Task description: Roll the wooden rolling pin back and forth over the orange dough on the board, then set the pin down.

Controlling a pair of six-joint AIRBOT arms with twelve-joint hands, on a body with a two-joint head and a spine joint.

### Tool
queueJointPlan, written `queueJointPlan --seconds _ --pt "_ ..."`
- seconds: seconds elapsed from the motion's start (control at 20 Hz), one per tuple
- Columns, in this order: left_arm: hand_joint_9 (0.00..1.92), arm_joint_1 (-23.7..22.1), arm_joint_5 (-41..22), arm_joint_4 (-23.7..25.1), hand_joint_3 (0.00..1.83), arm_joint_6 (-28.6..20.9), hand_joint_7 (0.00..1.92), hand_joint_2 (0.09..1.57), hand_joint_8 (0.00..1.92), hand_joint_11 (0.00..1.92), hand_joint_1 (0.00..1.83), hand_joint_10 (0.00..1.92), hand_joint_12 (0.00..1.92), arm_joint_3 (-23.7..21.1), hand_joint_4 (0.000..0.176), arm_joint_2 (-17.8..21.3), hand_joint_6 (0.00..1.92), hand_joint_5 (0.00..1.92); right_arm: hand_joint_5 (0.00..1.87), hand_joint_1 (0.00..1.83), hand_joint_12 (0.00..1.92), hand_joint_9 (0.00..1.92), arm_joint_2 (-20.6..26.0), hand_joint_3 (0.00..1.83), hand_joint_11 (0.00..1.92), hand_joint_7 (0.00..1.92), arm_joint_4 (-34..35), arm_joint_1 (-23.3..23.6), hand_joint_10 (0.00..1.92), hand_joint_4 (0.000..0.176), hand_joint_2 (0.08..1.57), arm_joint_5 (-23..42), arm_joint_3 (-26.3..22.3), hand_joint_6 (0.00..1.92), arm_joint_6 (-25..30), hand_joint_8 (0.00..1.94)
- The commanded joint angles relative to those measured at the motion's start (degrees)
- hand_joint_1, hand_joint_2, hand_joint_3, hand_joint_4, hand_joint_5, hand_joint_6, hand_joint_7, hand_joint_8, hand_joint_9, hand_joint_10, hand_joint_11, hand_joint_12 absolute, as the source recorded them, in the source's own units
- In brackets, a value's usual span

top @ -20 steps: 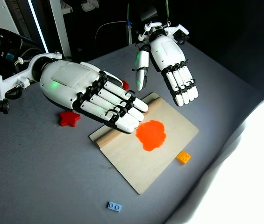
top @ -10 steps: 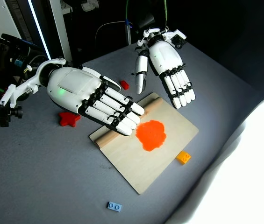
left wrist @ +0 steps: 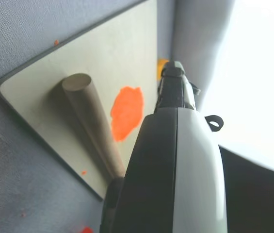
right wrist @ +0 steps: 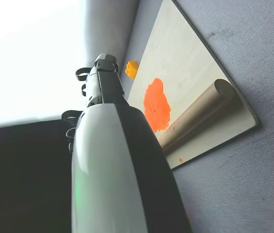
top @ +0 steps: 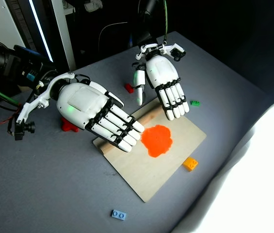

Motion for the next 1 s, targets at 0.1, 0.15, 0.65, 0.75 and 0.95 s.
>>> queueJointPlan --seconds 0.1,0.15,0.65,0.75,0.95 --pt "0.00 1.2 -9.3 4.6 0.07 -0.2 0.00 1.40 0.00 0.00 0.00 0.00 0.00 1.3 0.000 -1.2 0.00 0.00 0.12 0.00 0.06 0.12 -1.0 0.00 0.00 0.15 -4.9 -0.5 0.00 0.000 1.40 5.2 1.1 0.00 1.0 0.00" --pt "0.00 1.5 -9.8 5.3 0.07 -0.4 0.00 1.41 0.00 0.00 0.00 0.00 0.00 1.8 0.000 -1.6 0.00 0.00 0.12 0.00 0.04 0.11 -1.3 0.00 0.00 0.14 -4.9 -0.6 0.00 0.000 1.40 5.2 1.3 0.00 1.2 0.00" --pt "0.00 2.4 -9.9 7.9 0.05 -2.1 0.00 1.41 0.00 0.00 0.00 0.00 0.00 6.4 0.000 -5.3 0.00 0.00 0.08 0.00 0.00 0.08 -6.9 0.00 0.00 0.10 -4.9 -0.6 0.00 0.000 1.39 4.4 6.3 0.00 0.6 0.00" --pt "0.00 3.0 -9.9 8.0 0.06 -2.8 0.00 1.41 0.00 0.00 0.00 0.00 0.00 7.1 0.000 -6.0 0.00 0.00 0.09 0.00 0.00 0.08 -8.2 0.00 0.00 0.11 -4.9 0.0 0.00 0.000 1.39 4.7 8.1 0.01 0.5 0.00" --pt "0.00 3.5 -9.9 8.5 0.05 -3.4 0.00 1.41 0.00 0.00 0.00 0.00 0.00 7.9 0.000 -6.9 0.00 0.00 0.08 0.00 0.00 0.08 -10.3 0.00 0.00 0.10 -4.8 -0.3 0.00 0.000 1.39 5.1 10.5 0.00 0.4 0.00"
